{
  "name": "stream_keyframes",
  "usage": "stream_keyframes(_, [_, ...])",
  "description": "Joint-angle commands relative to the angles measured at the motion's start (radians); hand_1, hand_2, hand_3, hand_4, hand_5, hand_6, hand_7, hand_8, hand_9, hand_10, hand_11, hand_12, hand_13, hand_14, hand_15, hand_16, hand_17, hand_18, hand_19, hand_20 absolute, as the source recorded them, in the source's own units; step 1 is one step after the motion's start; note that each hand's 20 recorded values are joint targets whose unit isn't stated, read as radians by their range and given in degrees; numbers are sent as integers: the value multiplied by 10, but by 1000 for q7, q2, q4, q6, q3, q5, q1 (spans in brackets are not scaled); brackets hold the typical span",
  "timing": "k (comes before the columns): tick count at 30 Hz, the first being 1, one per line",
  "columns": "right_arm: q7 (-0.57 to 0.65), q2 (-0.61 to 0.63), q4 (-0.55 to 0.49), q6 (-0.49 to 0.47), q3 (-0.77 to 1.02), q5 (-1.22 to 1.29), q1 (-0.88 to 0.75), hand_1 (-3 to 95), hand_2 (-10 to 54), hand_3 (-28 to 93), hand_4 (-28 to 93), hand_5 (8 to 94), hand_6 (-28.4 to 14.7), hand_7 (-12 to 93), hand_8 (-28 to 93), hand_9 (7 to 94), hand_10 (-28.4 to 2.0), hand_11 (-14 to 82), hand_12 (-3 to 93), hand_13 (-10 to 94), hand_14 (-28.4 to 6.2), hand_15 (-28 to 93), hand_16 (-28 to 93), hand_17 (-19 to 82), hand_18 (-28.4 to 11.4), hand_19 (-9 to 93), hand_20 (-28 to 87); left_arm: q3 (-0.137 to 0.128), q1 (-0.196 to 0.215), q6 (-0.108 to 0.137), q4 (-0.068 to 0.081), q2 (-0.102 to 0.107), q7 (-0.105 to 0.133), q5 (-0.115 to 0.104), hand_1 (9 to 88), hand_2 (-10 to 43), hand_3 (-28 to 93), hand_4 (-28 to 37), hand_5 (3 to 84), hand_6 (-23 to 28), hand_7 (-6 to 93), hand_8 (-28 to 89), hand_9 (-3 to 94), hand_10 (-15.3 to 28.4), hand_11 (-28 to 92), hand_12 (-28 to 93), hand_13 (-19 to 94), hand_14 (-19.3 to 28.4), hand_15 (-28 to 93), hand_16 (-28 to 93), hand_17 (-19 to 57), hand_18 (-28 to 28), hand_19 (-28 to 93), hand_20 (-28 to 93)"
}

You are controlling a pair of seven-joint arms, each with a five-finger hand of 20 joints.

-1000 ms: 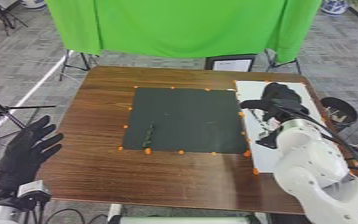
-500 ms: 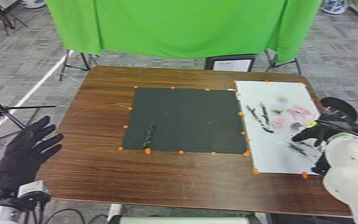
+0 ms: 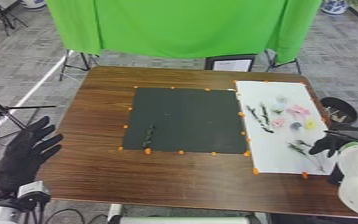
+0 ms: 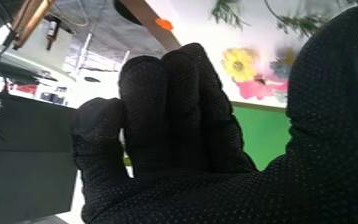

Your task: Arrange flowers

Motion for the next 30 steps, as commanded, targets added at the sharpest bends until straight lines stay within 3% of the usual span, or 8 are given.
stream_keyframes(1, [-25, -11, 61, 23, -13, 10, -24, 253, -95, 843, -282, 525, -74, 421, -140, 589, -154, 571, 438, 560, -135, 771, 300, 277, -226, 882, 520, 3, 3, -4, -5, -6, -8, 10, 265, -69, 681, -276, 254, 43, 253, -128, 223, 113, 213, 194, 195, 158, 318, 9, -88, 227, 425, 92])
stream_keyframes(8, [-91, -12, 109, 106, -20, 15, -43, 317, -95, 854, -282, 555, -50, 440, -139, 634, -131, 565, 452, 598, -117, 767, 310, 297, -217, 887, 506, 7, -1, -3, -4, -4, -8, 9, 266, -68, 680, -275, 254, 43, 255, -129, 223, 112, 213, 194, 195, 158, 320, 9, -87, 226, 426, 93])
stream_keyframes(10, [-127, -13, 112, 143, -18, -6, -60, 376, -95, 798, -282, 588, -22, 475, 45, 685, -115, 541, 499, 626, -110, 765, 319, 308, -216, 894, 505, 6, -2, -2, -3, -5, -10, 7, 267, -68, 680, -275, 254, 43, 255, -129, 223, 112, 212, 194, 195, 158, 321, 9, -87, 227, 426, 93])
stream_keyframes(13, [-151, -10, 108, 206, -17, -19, -78, 434, -95, 797, -282, 654, 4, 521, 118, 755, -99, 549, 517, 660, -103, 775, 343, 323, -217, 907, 518, 5, 2, 2, -4, -6, -7, 4, 267, -68, 679, -275, 254, 43, 256, -129, 223, 112, 214, 194, 195, 158, 320, 8, -88, 227, 426, 92])
stream_keyframes(16, [-178, -8, 102, 280, -12, -34, -91, 427, -82, 844, -279, 686, 6, 536, 161, 784, -97, 610, 481, 680, -108, 803, 370, 333, -221, 926, 538, 2, 4, 3, -5, -5, -5, 3, 267, -67, 680, -275, 254, 43, 255, -129, 223, 112, 214, 194, 195, 158, 320, 8, -87, 227, 427, 93])
stream_keyframes(22, [-213, 0, 85, 381, 1, -53, -95, 384, -77, 878, -193, 707, -5, 555, 229, 806, -98, 655, 501, 699, -114, 839, 395, 348, -228, 932, 612, 3, 5, 5, -3, -5, -2, 2, 266, -65, 681, -276, 255, 43, 255, -129, 223, 113, 214, 194, 196, 158, 321, 9, -87, 226, 426, 92])
stream_keyframes(28, [-212, 3, 55, 428, 31, -66, -110, 359, -86, 910, -160, 725, -12, 555, 250, 822, -98, 669, 508, 712, -115, 849, 404, 361, -231, 932, 643, 3, 3, 3, -3, -6, -2, 0, 264, -65, 684, -277, 255, 43, 256, -130, 224, 113, 215, 193, 196, 159, 323, 8, -88, 227, 426, 93])
stream_keyframes(30, [-187, 3, 50, 390, 28, -75, -97, 356, -89, 914, -151, 729, -13, 553, 252, 825, -98, 670, 508, 714, -116, 850, 406, 364, -231, 932, 649, 3, 5, 5, -3, -6, 0, 3, 264, -65, 685, -277, 255, 43, 256, -130, 224, 113, 216, 193, 196, 159, 323, 7, -88, 228, 428, 93])
